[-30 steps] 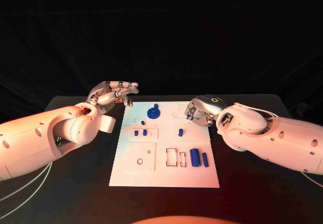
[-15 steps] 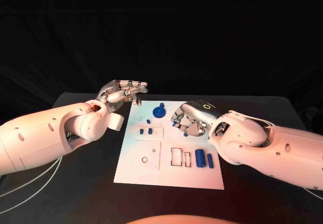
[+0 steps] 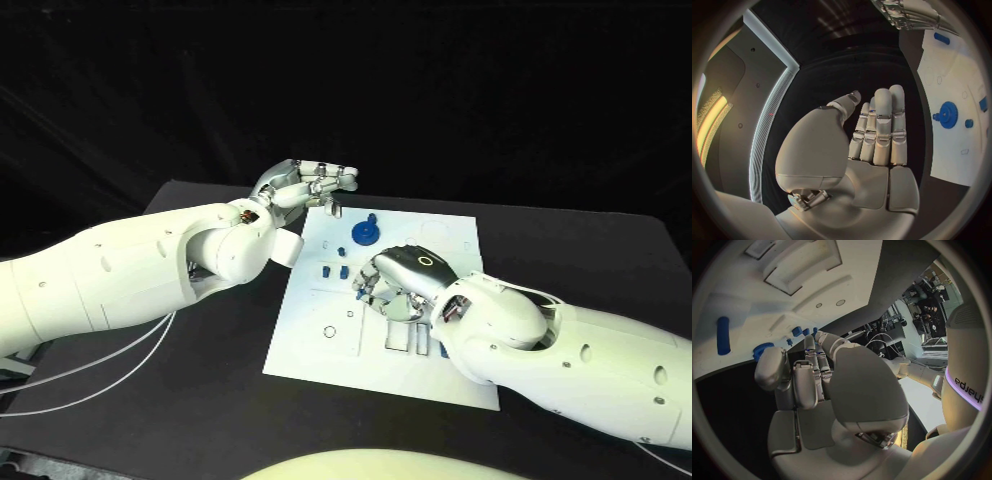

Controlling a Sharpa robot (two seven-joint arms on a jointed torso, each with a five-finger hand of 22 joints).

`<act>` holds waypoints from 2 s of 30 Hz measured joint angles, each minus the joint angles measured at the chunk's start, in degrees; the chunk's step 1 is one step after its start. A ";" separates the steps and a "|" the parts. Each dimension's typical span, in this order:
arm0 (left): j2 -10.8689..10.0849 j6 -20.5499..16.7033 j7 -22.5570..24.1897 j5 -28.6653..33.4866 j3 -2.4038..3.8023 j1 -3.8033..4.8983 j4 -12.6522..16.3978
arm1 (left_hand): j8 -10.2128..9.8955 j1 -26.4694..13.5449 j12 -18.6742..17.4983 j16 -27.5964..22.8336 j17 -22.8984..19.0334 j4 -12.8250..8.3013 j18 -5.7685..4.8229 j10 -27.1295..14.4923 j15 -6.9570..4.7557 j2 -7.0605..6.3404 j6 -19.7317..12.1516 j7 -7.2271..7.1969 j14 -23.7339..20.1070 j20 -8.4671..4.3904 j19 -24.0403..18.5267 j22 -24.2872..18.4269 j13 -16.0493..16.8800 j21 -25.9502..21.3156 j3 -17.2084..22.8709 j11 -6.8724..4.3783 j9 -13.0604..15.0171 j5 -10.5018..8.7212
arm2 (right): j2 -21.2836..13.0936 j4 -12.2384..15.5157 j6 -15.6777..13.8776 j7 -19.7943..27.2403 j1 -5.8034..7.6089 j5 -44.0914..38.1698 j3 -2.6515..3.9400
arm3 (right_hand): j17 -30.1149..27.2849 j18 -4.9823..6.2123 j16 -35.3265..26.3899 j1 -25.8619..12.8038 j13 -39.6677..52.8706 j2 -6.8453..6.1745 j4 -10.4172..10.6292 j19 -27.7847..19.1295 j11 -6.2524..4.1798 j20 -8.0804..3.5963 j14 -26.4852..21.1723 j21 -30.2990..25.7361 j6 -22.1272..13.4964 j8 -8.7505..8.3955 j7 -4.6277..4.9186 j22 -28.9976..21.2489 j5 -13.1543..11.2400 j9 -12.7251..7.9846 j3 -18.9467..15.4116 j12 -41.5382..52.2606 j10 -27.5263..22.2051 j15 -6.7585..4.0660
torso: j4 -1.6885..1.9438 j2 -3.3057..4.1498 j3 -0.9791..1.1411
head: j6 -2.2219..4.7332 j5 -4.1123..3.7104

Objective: Assemble the parts on the task board

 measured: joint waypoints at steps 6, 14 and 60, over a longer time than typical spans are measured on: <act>0.27 0.05 0.01 0.00 0.00 0.07 0.06 | 0.00 0.00 0.00 0.00 -0.05 0.00 -0.01 0.00 0.00 0.00 0.00 0.00 0.00 0.00 0.00 -0.06 0.00 0.00 0.00 0.00 0.00 0.00 | 2.00 -2.54 0.07 0.45 -1.74 -0.92 -0.26 | 0.09 0.03 0.23 0.00 0.00 0.00 0.00 0.00 0.00 0.00 0.00 0.00 0.00 -0.06 0.00 0.05 0.00 0.00 0.00 -0.22 0.00 0.00 | -0.05 0.01 0.03 | -0.07 0.99; 0.35 0.08 0.01 0.00 0.00 0.10 0.04 | 0.00 0.00 0.00 0.00 -0.05 0.00 -0.01 0.00 0.00 0.00 0.00 0.00 0.00 0.00 0.00 -0.05 0.00 0.00 0.00 0.00 0.00 0.00 | 3.09 -3.89 0.06 0.66 -2.51 -1.82 -0.32 | 0.16 0.04 0.23 0.00 -0.01 0.00 0.00 0.00 0.01 0.00 0.00 0.00 -0.03 -0.11 -0.03 0.18 0.00 -0.04 0.00 -0.22 0.00 0.00 | -0.09 -0.03 0.07 | -0.43 1.74; 0.65 0.52 -0.42 0.00 0.00 0.15 0.04 | 0.01 0.25 0.00 -0.23 -0.17 -0.16 0.00 0.01 0.00 0.25 -0.20 0.20 0.00 0.00 0.00 -0.21 0.01 -0.26 -0.16 -0.01 -0.03 0.00 | 5.10 -5.71 3.76 0.69 -3.07 -2.73 -0.37 | 0.13 0.08 0.22 -2.36 -0.54 -0.53 0.01 0.20 0.91 0.21 0.00 -0.46 -0.72 -0.73 0.76 0.07 0.06 -0.03 -0.01 -2.01 -1.59 0.00 | -0.10 -0.04 0.05 | -1.84 2.97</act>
